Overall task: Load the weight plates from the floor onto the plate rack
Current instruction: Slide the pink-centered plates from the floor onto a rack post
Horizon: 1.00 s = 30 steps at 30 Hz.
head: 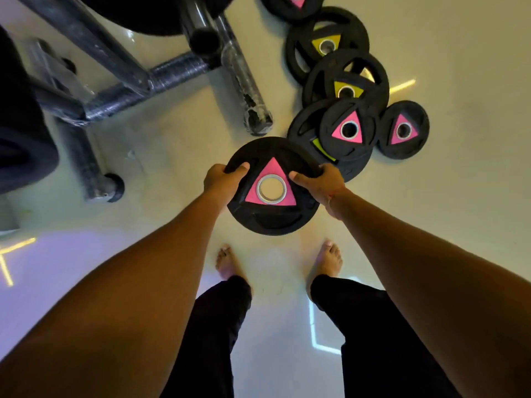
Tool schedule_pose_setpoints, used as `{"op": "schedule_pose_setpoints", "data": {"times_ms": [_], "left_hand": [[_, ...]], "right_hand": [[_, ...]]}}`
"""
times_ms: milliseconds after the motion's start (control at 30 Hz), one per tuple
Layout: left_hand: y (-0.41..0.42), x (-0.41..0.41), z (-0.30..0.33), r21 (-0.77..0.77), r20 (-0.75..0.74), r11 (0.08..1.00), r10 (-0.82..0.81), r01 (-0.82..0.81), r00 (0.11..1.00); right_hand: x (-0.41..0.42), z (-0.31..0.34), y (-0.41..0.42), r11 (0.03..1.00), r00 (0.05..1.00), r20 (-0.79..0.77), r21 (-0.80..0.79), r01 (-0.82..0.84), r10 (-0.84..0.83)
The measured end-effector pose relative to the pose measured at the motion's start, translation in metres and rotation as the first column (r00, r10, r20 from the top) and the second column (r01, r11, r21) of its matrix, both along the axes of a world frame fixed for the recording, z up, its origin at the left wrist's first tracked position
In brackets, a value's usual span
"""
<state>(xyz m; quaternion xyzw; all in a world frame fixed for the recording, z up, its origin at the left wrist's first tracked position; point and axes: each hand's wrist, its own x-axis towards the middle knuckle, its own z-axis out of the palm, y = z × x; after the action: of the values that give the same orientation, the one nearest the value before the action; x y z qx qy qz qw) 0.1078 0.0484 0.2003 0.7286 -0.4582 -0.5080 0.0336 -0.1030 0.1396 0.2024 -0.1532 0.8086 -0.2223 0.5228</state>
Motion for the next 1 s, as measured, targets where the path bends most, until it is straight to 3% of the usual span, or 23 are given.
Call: {"op": "schedule_pose_setpoints", "data": {"times_ms": [233,500,633,800,1000], "left_hand": [[0.005,0.026,0.175,-0.133,-0.090,0.987,0.080,-0.091,0.993],[0.006,0.096,0.332,-0.378,-0.126,0.907,0.151,-0.188,0.981],[0.007,0.132,0.399,-0.591,-0.015,0.788,0.201,-0.170,0.980],[0.011,0.182,0.459,-0.807,0.013,0.572,0.262,-0.145,0.965],[-0.020,0.244,0.506,-0.879,0.011,0.466,0.239,-0.105,0.971]], "right_hand": [[0.005,0.174,-0.024,0.964,0.970,-0.095,-0.125,-0.236,0.226],[0.057,0.324,-0.058,0.833,0.882,-0.187,-0.291,-0.470,0.433],[0.094,0.389,-0.083,0.696,0.808,-0.307,-0.410,-0.589,0.503],[0.146,0.459,-0.115,0.517,0.742,-0.439,-0.534,-0.669,0.506],[0.206,0.513,-0.153,0.389,0.724,-0.504,-0.618,-0.683,0.472]]}}
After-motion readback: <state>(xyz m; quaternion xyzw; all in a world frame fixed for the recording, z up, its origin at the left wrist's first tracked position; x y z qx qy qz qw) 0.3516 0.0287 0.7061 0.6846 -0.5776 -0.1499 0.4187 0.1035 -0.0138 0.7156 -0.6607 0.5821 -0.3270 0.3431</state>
